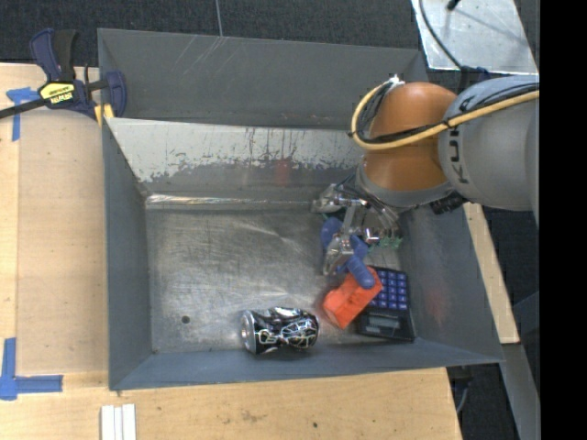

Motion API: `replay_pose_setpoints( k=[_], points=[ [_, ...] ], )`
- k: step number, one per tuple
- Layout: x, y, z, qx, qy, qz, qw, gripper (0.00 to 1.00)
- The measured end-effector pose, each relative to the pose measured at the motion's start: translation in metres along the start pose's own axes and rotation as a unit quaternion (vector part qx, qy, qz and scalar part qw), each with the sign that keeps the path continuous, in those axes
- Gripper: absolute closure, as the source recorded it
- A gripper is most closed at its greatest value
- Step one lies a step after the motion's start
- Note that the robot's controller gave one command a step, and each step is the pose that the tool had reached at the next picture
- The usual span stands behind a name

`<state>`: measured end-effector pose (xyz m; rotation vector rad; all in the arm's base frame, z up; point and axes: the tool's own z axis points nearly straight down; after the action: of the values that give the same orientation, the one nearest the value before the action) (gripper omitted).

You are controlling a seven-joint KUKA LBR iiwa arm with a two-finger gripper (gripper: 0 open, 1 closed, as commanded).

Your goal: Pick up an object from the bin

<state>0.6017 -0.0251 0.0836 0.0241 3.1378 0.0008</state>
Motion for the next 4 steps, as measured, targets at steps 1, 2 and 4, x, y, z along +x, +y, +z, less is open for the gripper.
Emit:
replay_pose_setpoints(
  k=[1,2,4],
  points=[
    [-0.005,-0.038,0.005,0.000,-0.0011,0.064,0.9979,0.00],
    [0.027,-0.035,-0.005,0.000,0.0004,0.077,0.9971,1.00],
    [0.018,-0.037,-0.030,0.000,0.0015,0.079,0.9969,1.00]
  ],
)
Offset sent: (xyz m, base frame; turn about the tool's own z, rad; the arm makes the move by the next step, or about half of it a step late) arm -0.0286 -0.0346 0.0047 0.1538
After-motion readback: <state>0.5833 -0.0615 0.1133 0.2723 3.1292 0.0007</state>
